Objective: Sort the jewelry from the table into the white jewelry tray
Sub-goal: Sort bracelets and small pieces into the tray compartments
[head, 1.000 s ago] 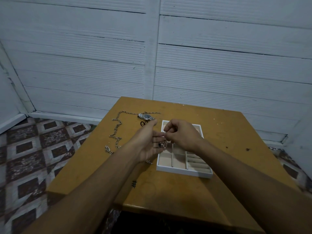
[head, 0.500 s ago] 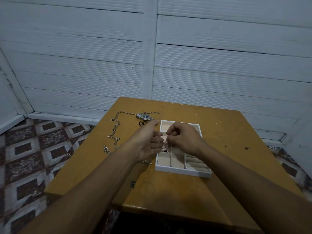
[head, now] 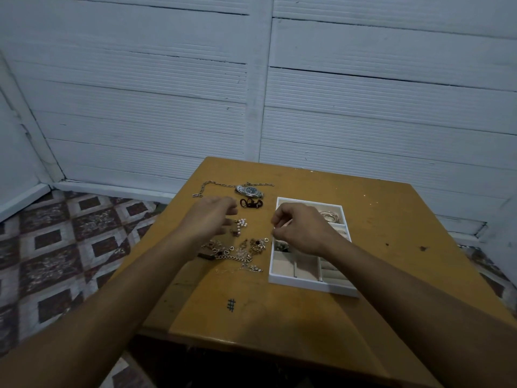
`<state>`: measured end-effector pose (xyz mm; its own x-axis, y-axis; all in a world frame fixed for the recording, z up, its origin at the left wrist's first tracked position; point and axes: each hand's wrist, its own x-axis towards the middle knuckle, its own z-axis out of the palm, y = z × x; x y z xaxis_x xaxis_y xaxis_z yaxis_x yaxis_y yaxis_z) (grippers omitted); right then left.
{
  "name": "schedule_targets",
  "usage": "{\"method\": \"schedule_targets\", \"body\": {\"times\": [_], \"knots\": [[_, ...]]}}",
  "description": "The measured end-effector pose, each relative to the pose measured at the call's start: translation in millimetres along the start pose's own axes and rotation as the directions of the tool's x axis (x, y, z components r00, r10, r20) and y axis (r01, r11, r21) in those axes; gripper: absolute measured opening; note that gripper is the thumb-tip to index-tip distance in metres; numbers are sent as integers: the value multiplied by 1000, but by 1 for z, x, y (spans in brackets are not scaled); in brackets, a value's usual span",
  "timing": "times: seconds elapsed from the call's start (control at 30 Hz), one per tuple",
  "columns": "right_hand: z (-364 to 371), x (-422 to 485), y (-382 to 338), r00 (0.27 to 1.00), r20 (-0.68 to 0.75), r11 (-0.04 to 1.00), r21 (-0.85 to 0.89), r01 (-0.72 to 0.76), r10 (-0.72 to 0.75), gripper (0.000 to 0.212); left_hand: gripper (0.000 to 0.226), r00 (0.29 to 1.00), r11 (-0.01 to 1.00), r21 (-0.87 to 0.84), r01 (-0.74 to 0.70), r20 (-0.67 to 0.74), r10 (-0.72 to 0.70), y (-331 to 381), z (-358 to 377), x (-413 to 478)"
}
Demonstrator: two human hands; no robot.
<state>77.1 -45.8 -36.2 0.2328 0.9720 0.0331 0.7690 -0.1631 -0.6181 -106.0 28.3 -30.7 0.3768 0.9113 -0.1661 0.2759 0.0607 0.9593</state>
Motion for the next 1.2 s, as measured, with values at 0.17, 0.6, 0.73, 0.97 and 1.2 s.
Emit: {"method": "schedule_targets", "body": {"times": [0.17,0.6,0.73,0.97,1.2], "knots": [[17,21,-16,998,50,988,-150,34,-27,17,24,994,988,130,-83,-52,91,-10,-19,4],[55,58,-37,975,217,947,-303,109,-43,21,17,933,784,540,-306,5,360,-32,-36,15],[59,62,-38,972,231,947,-303,110,-39,16,21,911,701,618,-355,59,409,-41,-35,18],[63,60,-42,982,184,923,-366,114,-49,12,22,897,621,689,-374,99,431,-58,-34,20],[63,50,-41,980,130,819,-538,199,-153,23,26,872,544,738,-400,124,473,-61,-30,9]]}}
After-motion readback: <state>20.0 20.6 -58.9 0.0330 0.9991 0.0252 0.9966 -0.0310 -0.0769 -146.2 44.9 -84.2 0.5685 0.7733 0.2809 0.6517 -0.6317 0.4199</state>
